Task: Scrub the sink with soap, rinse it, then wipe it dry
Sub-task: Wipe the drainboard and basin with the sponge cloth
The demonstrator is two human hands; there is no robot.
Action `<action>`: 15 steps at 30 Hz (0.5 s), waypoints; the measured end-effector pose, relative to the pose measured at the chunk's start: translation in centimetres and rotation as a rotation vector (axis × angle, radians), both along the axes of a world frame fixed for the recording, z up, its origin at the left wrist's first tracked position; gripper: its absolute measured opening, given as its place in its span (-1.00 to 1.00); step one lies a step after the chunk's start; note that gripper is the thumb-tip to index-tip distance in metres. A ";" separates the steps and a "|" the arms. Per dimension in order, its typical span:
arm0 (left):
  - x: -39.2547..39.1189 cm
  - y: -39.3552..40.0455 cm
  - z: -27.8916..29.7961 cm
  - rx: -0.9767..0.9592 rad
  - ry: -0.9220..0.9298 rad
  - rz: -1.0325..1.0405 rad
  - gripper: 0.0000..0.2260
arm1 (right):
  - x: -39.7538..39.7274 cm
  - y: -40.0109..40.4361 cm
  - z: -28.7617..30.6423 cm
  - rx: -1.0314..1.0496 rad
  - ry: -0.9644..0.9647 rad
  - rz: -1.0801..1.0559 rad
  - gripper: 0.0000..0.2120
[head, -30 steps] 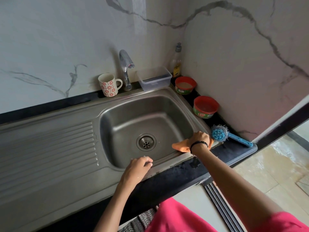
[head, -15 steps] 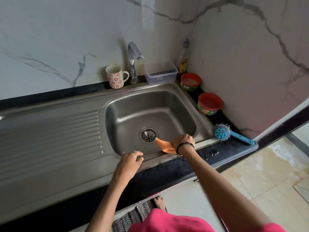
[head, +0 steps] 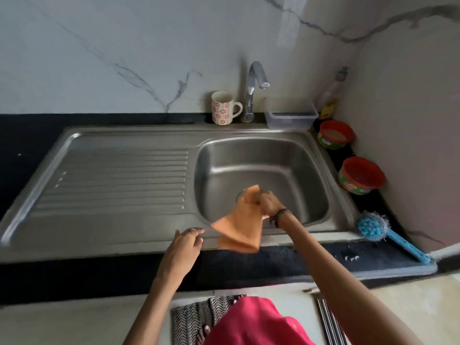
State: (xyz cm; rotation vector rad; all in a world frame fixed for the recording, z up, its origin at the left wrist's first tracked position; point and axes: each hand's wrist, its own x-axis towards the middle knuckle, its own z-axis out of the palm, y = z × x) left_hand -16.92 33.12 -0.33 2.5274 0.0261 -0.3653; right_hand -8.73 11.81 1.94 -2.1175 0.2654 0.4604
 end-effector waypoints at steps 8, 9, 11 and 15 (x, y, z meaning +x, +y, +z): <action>0.8 -1.8 0.7 -0.078 -0.010 0.183 -0.71 | 2.5 -3.6 4.1 -0.050 -0.424 0.276 -0.72; 1.0 -2.3 0.8 -0.074 -0.012 0.191 -0.71 | 2.6 -4.2 4.6 -0.099 -0.465 0.345 -0.68; 1.6 -3.2 1.1 -0.065 -0.020 0.196 -0.70 | 2.7 -5.4 5.3 -0.234 -0.492 0.517 -0.65; 2.4 -4.6 0.9 -0.065 -0.017 0.264 -0.70 | 1.3 -7.2 3.9 -0.502 -0.357 0.847 -0.63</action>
